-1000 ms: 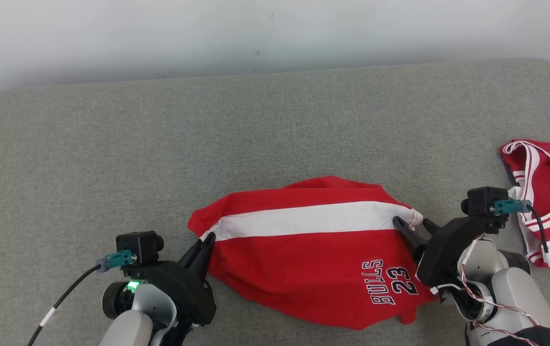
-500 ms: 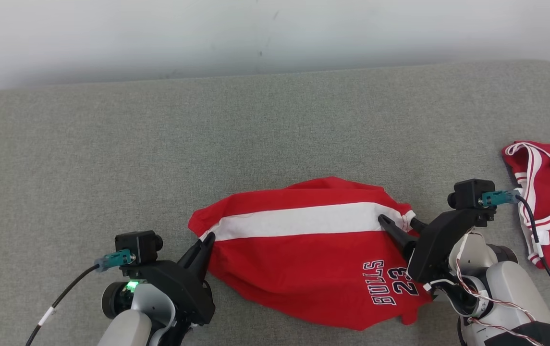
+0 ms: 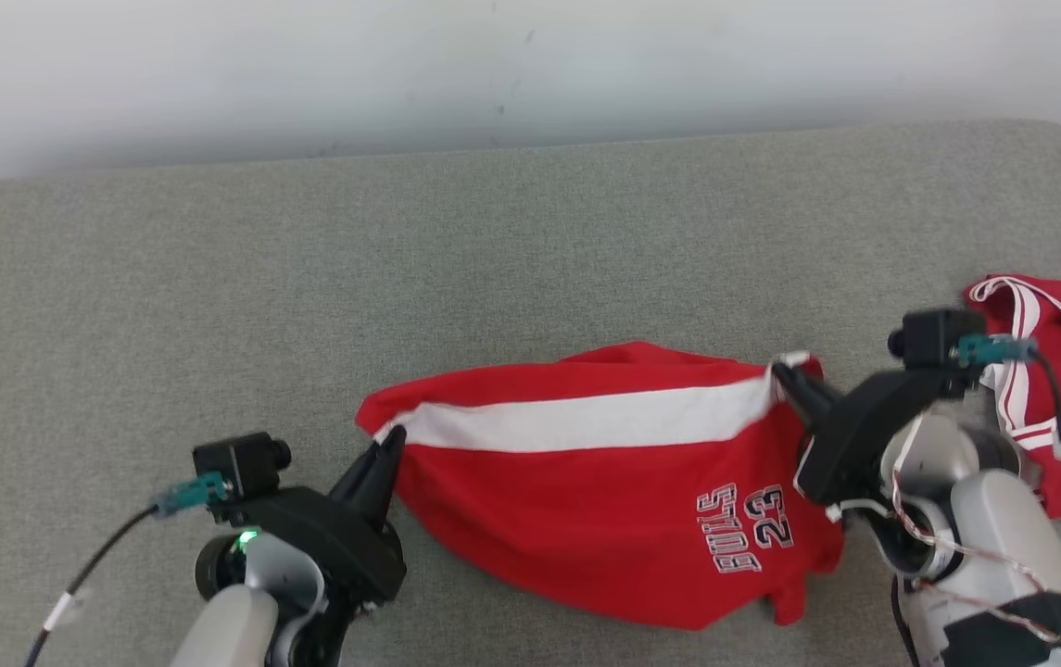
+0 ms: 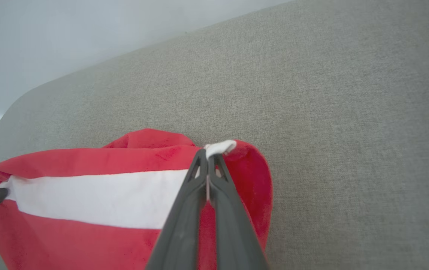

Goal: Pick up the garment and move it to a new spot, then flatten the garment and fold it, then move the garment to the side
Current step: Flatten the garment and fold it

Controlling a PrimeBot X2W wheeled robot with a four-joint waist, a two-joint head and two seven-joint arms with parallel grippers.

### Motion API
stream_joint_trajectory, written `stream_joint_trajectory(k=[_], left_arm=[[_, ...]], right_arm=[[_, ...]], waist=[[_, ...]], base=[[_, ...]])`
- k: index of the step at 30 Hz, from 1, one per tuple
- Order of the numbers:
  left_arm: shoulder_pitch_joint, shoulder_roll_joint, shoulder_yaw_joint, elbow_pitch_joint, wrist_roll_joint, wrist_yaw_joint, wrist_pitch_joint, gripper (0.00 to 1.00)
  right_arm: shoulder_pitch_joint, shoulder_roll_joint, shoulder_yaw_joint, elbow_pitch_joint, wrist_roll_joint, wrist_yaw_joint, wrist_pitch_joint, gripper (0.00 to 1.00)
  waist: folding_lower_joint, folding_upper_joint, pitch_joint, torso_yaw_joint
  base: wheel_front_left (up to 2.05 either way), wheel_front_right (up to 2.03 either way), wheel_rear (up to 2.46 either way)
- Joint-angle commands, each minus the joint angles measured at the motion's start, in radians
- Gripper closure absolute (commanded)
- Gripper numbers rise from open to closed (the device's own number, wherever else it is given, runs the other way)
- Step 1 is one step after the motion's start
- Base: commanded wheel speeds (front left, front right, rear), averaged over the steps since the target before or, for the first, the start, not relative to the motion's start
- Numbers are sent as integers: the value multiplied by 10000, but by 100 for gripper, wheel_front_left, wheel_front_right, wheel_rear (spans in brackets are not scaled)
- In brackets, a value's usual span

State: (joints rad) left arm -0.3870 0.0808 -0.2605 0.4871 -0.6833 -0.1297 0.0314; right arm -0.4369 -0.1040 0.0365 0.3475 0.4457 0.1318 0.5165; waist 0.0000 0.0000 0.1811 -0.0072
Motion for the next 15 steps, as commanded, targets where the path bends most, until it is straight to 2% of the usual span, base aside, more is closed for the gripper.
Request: stream_joint_trajectory(k=[1,4,6,9,12,14,15], left_arm=[[-363,52,103,-316,-508,-5,112,100],[-833,99,401,-883,-1684,-6,503,100],[-1376,626,418,-1123,-1778,4,844,100],[-2066,751,529,-1292,-2215,4,1253,100],[-3257,1060,838,-1433,-2589,22,1752,100],[-4091,1019,1101,-1468,-2964,114,1947,100],[-4544,1163,1109,-1485,-2740,178,2017,100]], right_arm=[[-392,-15,49,-254,225,-21,-258,100],[-1036,-188,217,-497,388,-21,-384,100],[-1686,-207,327,-594,601,-21,-396,100],[-2476,-201,479,-597,827,-21,-399,100],[-3695,-381,859,-407,1205,-21,-349,100],[-4675,-616,1085,-221,1210,-21,-466,100],[-5171,-637,1156,-105,1232,-21,-574,100]], waist=[[0,0,3,-29],[0,0,113,-113],[0,0,298,-218],[0,0,556,-345],[0,0,1045,-475],[0,0,1467,-520],[0,0,1700,-551]], base=[[0,0,0],[0,0,0],[0,0,0],[0,0,0],[0,0,0],[0,0,0],[0,0,0]])
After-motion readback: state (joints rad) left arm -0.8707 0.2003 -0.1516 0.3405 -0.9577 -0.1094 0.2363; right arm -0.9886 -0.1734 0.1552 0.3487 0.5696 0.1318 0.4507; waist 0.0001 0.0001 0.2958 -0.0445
